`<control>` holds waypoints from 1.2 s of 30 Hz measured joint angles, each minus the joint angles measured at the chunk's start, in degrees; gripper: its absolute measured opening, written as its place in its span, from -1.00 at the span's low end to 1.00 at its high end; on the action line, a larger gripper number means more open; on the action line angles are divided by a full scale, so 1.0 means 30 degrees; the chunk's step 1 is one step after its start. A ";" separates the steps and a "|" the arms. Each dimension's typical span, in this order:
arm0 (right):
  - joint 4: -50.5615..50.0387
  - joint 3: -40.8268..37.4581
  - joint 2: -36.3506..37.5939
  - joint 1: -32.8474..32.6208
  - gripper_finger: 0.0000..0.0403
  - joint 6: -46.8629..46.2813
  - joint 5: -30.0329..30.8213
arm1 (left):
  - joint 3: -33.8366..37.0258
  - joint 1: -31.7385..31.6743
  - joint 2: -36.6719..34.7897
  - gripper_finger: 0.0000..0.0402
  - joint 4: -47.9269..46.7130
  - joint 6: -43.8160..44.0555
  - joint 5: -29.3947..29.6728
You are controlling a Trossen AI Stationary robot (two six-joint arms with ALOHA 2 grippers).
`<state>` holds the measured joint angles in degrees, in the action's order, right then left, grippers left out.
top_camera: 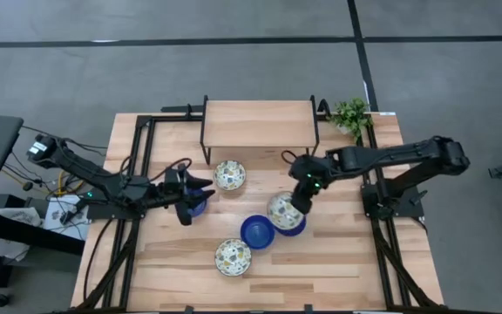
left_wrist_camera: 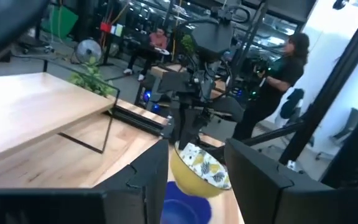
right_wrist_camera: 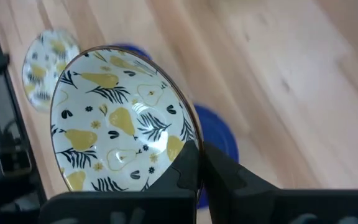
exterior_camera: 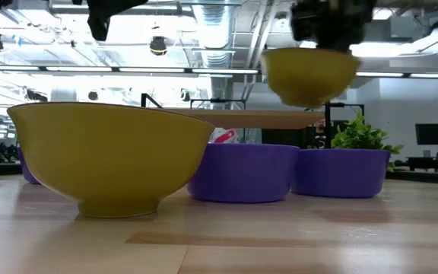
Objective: Pick & Place Mini bowls
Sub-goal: Put the right white patterned bowl on the shelf
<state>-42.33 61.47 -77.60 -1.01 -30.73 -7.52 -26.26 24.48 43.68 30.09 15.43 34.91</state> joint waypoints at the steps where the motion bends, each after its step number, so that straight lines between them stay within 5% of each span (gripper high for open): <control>1: 0.0273 0.0235 -0.0296 0.0200 -1.00 0.0118 -0.0043 | 0.0000 -0.0140 0.0000 -0.22 0.0007 -0.0517 0.0000; 12: 0.2374 0.2605 -0.3924 0.2362 -1.00 0.0683 -0.2967 | -0.3879 -0.0456 0.3468 -0.22 -0.2211 -1.3217 0.0064; 20: 0.2355 0.4328 -0.5943 0.3588 -1.00 0.1033 -0.3587 | -0.6709 -0.0413 0.6589 -0.22 -0.5598 -1.5440 0.3608; 24: 0.2417 0.4854 -0.6657 0.3990 -0.99 0.1115 -0.3567 | -0.7748 -0.0413 0.7009 -0.22 -0.6794 -1.3549 0.5097; 28: 0.2607 0.4984 -0.7069 0.4217 -1.00 0.1108 -0.3482 | -0.9714 -0.0514 0.6977 -0.22 -1.1990 -0.9102 0.4895; 33: 0.2873 0.4992 -0.7045 0.4395 -0.99 0.1104 -0.2960 | -1.2755 -0.2133 0.7126 -0.22 -2.0713 -0.0345 -0.1325; 36: 0.2991 0.4992 -0.6949 0.4528 -0.99 0.1111 -0.2856 | -1.3372 -0.3465 0.7293 -0.22 -2.3093 0.2713 -0.5161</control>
<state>-33.36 76.44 -98.44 12.58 -27.40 -16.09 -66.38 14.09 65.56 -39.19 23.57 19.43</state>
